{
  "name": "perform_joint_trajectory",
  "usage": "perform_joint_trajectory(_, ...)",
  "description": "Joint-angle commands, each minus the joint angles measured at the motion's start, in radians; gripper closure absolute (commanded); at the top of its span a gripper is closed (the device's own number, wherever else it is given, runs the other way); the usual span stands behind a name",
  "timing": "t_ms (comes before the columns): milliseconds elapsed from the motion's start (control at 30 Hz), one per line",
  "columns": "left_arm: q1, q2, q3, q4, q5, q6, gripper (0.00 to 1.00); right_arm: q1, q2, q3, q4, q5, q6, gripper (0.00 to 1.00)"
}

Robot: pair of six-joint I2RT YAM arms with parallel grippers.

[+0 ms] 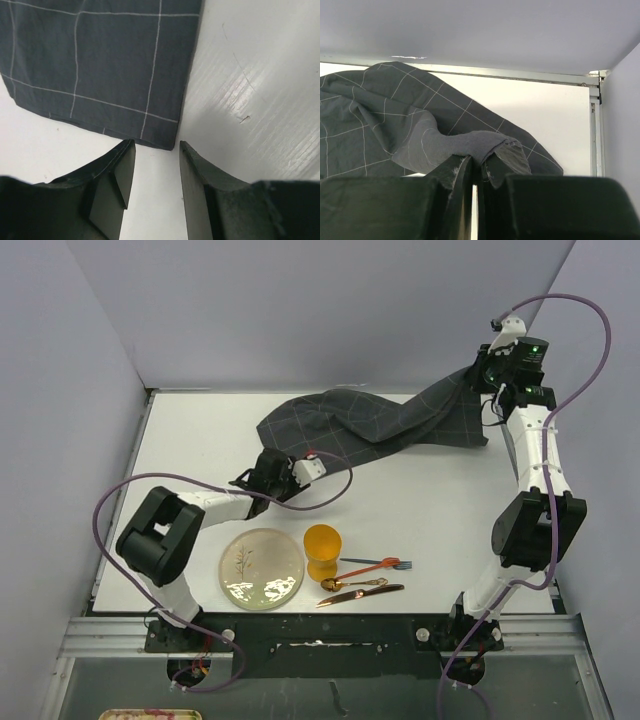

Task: Set the dinner table for one person
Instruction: Flatten out the napkin at the center of the board.

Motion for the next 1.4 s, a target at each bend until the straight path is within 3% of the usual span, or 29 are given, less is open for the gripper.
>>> perform_joint_trajectory(0, 0.002, 0.052, 0.066, 0.013, 0.003, 0.002, 0.6, -0.013, -0.025, 0.012, 0.033, -0.024, 0.013, 1.0)
perform_joint_trajectory(900, 0.002, 0.185, 0.139, 0.025, 0.001, 0.056, 0.62, -0.049, 0.004, -0.008, 0.049, -0.067, 0.027, 1.0)
perform_joint_trajectory(1000, 0.004, 0.197, 0.137, 0.036, -0.001, 0.06, 0.71, -0.053, 0.007, -0.009, 0.052, -0.067, 0.027, 1.0)
perform_joint_trajectory(1167, 0.019, 0.215, 0.157, 0.042, -0.014, 0.053, 1.0, -0.055, 0.017, -0.001, 0.054, -0.07, 0.033, 1.0)
perform_joint_trajectory(1367, 0.027, 0.167, 0.175, 0.04, -0.022, 0.072, 1.0, -0.055, 0.029, 0.017, 0.055, -0.068, 0.036, 1.0)
